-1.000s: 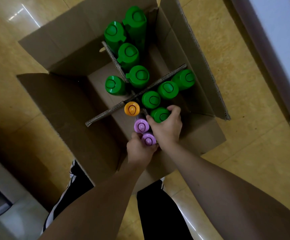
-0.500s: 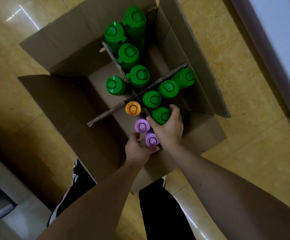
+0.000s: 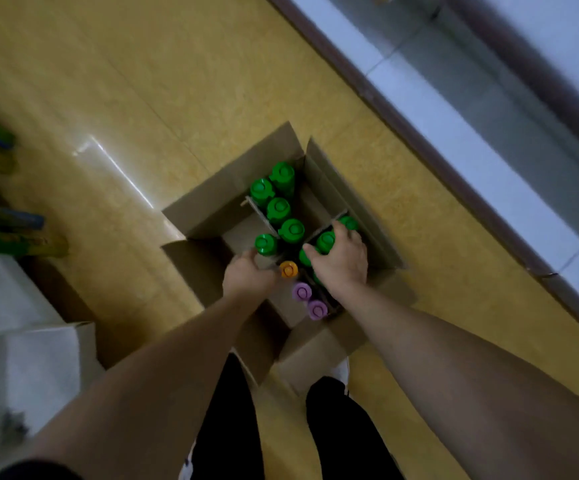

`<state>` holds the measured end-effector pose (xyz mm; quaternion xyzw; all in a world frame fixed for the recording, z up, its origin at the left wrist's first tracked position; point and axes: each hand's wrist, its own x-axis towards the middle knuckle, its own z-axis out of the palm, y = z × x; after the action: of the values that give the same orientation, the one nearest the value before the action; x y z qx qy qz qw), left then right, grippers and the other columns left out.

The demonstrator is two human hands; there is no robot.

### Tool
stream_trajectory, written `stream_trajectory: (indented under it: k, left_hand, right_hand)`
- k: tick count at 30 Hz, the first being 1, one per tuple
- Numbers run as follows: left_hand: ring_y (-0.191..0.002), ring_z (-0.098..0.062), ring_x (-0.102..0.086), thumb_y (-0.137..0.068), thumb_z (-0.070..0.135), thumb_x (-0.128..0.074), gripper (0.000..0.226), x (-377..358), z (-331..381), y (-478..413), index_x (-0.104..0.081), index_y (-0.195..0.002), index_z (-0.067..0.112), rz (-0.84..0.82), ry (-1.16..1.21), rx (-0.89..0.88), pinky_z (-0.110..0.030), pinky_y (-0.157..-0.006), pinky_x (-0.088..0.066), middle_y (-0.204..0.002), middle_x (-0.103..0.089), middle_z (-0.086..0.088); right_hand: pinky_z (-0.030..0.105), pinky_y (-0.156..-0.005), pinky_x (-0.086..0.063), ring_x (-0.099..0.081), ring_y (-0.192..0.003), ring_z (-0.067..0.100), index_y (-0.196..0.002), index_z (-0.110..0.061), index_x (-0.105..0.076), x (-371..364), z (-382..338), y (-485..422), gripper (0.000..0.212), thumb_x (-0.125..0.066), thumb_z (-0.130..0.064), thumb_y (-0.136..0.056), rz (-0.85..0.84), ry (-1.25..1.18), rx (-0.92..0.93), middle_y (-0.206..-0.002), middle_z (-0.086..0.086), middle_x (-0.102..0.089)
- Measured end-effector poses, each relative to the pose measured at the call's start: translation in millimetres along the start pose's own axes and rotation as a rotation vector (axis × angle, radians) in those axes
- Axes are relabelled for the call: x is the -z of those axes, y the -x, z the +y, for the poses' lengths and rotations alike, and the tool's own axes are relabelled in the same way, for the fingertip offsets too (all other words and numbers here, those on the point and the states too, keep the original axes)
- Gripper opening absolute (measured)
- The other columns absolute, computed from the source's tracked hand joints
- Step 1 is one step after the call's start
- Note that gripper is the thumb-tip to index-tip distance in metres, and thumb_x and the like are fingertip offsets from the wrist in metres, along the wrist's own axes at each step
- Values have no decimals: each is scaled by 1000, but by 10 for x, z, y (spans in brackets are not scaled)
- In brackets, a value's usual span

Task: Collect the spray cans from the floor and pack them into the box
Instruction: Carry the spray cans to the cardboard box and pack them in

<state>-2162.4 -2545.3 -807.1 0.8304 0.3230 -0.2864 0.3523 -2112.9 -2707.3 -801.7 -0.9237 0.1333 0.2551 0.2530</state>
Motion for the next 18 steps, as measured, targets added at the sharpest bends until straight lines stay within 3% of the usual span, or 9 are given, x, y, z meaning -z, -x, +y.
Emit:
stream_trajectory:
  k: [8, 18]
  left_hand:
    - [-150, -29, -24, -93, 52, -63, 76, 2363, 1035, 1069, -35, -156, 22, 313, -50, -303, -44, -121, -27, -163, -28, -7]
    - [-153, -32, -13, -94, 68, -48, 79, 5750, 1204, 1837, -26, -159, 30, 736, -214, -419, -47, -122, -21, -167, -19, -6]
  right_hand:
    - [47, -115, -34, -31, -143, 33, -157, -28, -29, 1543, -1865, 756, 76, -54, -62, -94, 35, 80, 337, -156, 8, -35]
    - [52, -118, -27, -19, -150, 33, -158, -34, -25, 2755, -4820, 1718, 81, -52, -71, -90, 307, 160, 661, -163, 5, -25]
